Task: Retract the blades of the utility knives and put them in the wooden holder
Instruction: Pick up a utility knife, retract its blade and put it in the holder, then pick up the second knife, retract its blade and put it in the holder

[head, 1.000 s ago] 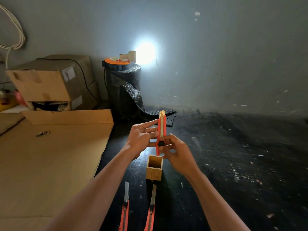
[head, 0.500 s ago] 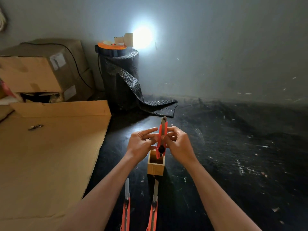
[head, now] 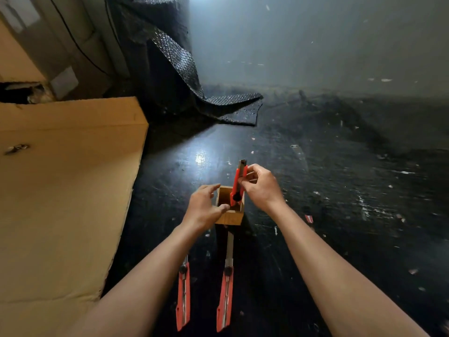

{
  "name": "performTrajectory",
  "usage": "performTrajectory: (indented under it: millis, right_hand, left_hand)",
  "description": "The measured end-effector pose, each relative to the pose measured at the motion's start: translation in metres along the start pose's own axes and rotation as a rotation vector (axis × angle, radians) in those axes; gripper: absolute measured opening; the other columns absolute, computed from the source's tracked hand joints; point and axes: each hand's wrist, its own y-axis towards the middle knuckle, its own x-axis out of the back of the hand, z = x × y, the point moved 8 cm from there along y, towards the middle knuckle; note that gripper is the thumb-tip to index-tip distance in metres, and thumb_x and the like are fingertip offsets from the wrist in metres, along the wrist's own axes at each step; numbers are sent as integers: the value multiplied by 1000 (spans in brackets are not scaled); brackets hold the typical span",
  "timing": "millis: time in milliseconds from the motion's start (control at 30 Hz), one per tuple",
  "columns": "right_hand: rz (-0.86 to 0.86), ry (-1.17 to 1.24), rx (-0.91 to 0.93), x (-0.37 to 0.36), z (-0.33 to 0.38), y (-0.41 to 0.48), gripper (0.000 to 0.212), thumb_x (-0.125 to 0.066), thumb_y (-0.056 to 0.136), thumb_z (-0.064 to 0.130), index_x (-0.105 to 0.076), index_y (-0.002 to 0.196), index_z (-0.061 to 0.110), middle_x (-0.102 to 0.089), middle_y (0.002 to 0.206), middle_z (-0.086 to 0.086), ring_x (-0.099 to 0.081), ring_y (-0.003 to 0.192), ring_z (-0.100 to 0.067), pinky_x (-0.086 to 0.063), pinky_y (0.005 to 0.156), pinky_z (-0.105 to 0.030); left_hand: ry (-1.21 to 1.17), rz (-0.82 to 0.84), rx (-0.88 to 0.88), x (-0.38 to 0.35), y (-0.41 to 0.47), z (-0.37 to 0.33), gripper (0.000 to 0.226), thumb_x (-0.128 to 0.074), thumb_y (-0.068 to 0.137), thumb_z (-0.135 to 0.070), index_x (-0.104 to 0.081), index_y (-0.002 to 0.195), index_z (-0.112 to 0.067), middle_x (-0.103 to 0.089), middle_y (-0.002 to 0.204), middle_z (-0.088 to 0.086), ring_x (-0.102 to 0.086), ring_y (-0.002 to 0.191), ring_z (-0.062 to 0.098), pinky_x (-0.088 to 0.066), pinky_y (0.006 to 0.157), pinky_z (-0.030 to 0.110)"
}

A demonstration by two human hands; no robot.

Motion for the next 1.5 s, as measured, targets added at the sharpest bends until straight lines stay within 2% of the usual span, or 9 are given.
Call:
performTrajectory:
  millis: [200,367,533,667,900,1167,1267,1367,1500]
  right_hand:
    - [48,-142,-58,-17,-21,8,7,-67,94,21,-72,99,21,-76,97,0,-71,93,-20,-58,80,-39]
    - [29,-178,-71,-15,-25,10,13,-64,96,20,-72,106,17,-74,100,-2,-67,94,-21,-50,75,-32]
    - [6,-180,-68,-9,-24,8,24,-69,95,20,-70,118,14,-75,112,-6,-69,104,-22,-53,82,-31]
    - [-2,-190,-61,-1,-25,-2,36,-72,93,22,-65,127,13,-73,115,-6,-68,105,-22,-56,86,-32]
    - [50,-227,-91,-5,-34,-53,35,-70,95,28,-63,128,17,-72,118,-4,-68,108,-22,-58,92,-41]
    - [234,-266,-229,-49,-74,-133,38,-69,95,28,-63,132,20,-71,123,-4,-68,114,-22,-58,97,-45]
    - [345,-292,-309,-69,-94,-157,38,-69,96,27,-63,133,19,-70,124,-4,-68,106,-19,-58,92,-40]
    - [485,-226,-397,-91,-108,-183,33,-66,98,24,-63,131,20,-72,115,-3,-73,92,-15,-63,81,-36]
    - [452,-116,-437,-104,-114,-199,39,-63,99,19,-56,137,20,-72,100,0,-74,81,-11,-63,71,-30]
  left_hand:
    - [-51,-9,-2,-8,-1,10,59,-86,80,-20,-65,135,-21,-68,130,5,-60,122,19,-45,103,33]
    - [-92,-22,14,-9,-2,14,61,-85,80,-19,-64,137,-21,-68,129,6,-60,121,19,-48,106,35]
    - [-97,-31,15,-10,-3,14,62,-85,81,-18,-62,139,-20,-67,132,7,-60,123,20,-44,102,31]
    - [-99,-64,32,-7,-11,16,67,-85,81,-21,-58,143,-14,-66,137,9,-63,124,22,-52,106,44]
    - [-49,-119,-13,-8,-58,18,58,-83,84,-20,-62,137,-11,-69,131,9,-65,120,21,-55,103,42]
    - [38,115,92,-51,-115,50,50,-77,89,-14,-63,136,-13,-69,130,5,-66,121,19,-55,102,34]
    - [49,258,172,-69,-132,68,45,-74,91,-14,-62,135,-16,-69,130,5,-65,121,19,-56,102,37]
    - [19,278,224,-80,-143,80,38,-73,91,-14,-67,129,-14,-74,121,5,-69,116,19,-58,100,39]
    - [-81,248,283,-87,-153,87,35,-73,91,-10,-70,126,-14,-75,116,1,-68,103,10,-57,91,26]
